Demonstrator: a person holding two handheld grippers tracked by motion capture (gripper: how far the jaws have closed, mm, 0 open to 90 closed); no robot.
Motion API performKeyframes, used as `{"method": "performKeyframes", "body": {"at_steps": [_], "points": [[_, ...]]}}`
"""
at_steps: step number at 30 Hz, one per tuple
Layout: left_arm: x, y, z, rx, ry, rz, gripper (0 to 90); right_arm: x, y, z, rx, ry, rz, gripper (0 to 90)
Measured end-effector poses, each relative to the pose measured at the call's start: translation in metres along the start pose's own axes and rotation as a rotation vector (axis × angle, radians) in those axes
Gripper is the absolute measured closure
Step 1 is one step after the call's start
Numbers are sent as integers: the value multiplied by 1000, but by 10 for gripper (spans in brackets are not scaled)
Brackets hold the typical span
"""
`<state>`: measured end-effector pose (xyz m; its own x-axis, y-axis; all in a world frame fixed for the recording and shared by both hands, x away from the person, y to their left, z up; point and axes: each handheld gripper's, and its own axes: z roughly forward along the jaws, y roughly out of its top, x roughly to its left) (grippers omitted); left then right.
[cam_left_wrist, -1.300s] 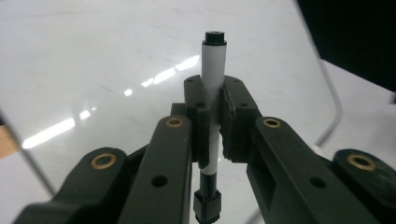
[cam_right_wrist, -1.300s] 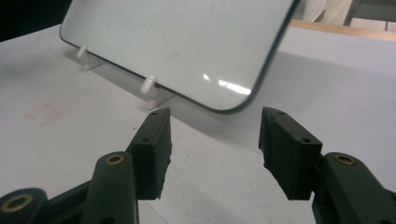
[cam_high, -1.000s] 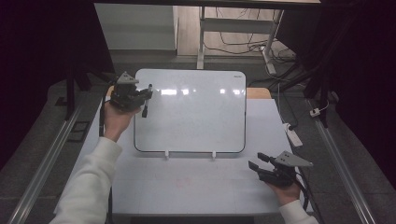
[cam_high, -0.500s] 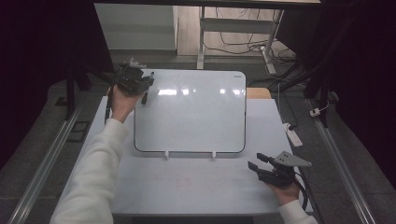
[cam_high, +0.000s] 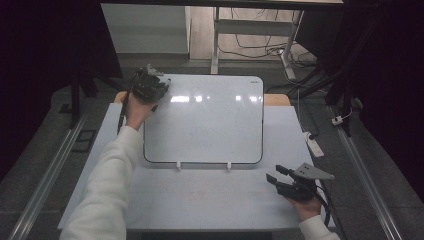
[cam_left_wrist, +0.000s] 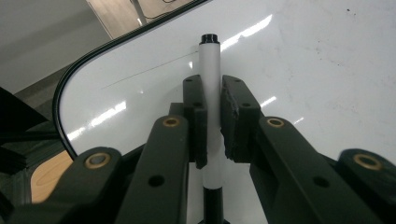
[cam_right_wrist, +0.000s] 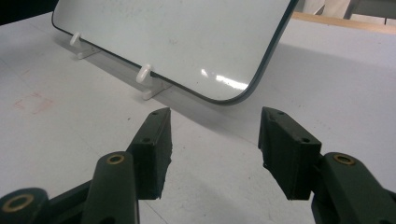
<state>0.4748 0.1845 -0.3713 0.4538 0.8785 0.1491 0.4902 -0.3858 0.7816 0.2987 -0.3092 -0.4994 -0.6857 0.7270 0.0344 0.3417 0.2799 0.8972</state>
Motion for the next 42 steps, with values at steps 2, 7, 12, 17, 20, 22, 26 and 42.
{"method": "performKeyframes", "body": {"at_steps": [2,7,12,17,20,22,26,42], "points": [[0,0,0,-4,0,0,781,0,0,0,0,0,0,445],[-1,-1,-1,-6,4,4,731,0,0,1,2,1,-2,444],[-4,-4,-10,-41,0,-2,563,0,0,0,0,0,-4,443],[-8,-16,-29,-95,-59,-36,412,-2,0,0,-1,-1,-7,443],[-13,-30,-41,-89,-93,-23,367,-5,-1,1,4,0,-9,443],[-16,-41,-50,-95,-104,-20,354,-7,-1,1,11,-9,-10,443],[-21,-67,-67,-113,-130,-24,341,-8,-1,1,15,-13,-16,443],[-61,-177,-108,-105,-232,-58,316,-10,1,7,36,-1,-70,444]]}}
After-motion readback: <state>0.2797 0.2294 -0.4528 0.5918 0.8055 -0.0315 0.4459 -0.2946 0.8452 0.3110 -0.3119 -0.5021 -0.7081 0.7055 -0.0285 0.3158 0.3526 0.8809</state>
